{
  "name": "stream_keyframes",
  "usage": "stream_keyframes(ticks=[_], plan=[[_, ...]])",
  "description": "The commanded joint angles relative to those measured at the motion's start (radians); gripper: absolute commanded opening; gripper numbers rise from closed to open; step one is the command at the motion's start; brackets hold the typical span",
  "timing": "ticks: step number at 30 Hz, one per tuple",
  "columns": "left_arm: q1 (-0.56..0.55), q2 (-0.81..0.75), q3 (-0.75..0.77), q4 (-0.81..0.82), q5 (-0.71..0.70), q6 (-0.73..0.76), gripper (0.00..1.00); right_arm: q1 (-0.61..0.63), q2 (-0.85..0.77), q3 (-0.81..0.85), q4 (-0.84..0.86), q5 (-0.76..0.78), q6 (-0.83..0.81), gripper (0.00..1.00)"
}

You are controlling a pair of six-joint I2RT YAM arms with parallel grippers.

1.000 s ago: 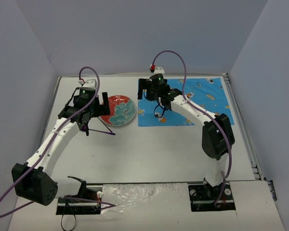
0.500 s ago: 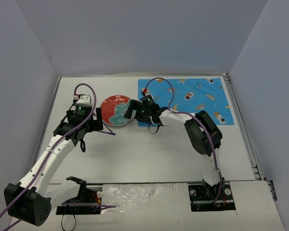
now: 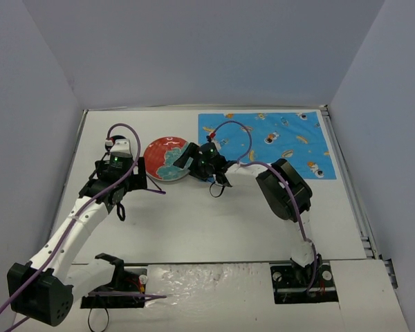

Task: Set the dinner table for one person

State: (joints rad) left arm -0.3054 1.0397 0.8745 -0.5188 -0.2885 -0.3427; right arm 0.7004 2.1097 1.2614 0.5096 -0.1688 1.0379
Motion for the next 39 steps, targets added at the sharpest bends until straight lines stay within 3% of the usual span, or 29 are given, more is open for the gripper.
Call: stream_keyframes(ticks=[1,7,13,24,39], plan=[[0.009,-0.013,0.020,0.058,-0.029,0.015,0.97,-0.008,0.040,-0.013,0.103,0.070,0.106,0.80],[0.009,-0.017,0.021,0.060,-0.032,0.018,0.97,-0.009,0.086,-0.005,0.115,0.095,0.150,0.76],[0.009,-0.017,0.020,0.063,-0.034,0.021,0.97,-0.015,0.130,-0.001,0.113,0.103,0.171,0.65],[0.009,-0.018,0.018,0.065,-0.035,0.025,0.97,-0.037,0.133,0.004,0.169,0.068,0.155,0.02],[0.009,-0.009,0.021,0.066,-0.041,0.026,0.97,-0.213,-0.059,-0.019,0.520,-0.249,0.223,0.00]])
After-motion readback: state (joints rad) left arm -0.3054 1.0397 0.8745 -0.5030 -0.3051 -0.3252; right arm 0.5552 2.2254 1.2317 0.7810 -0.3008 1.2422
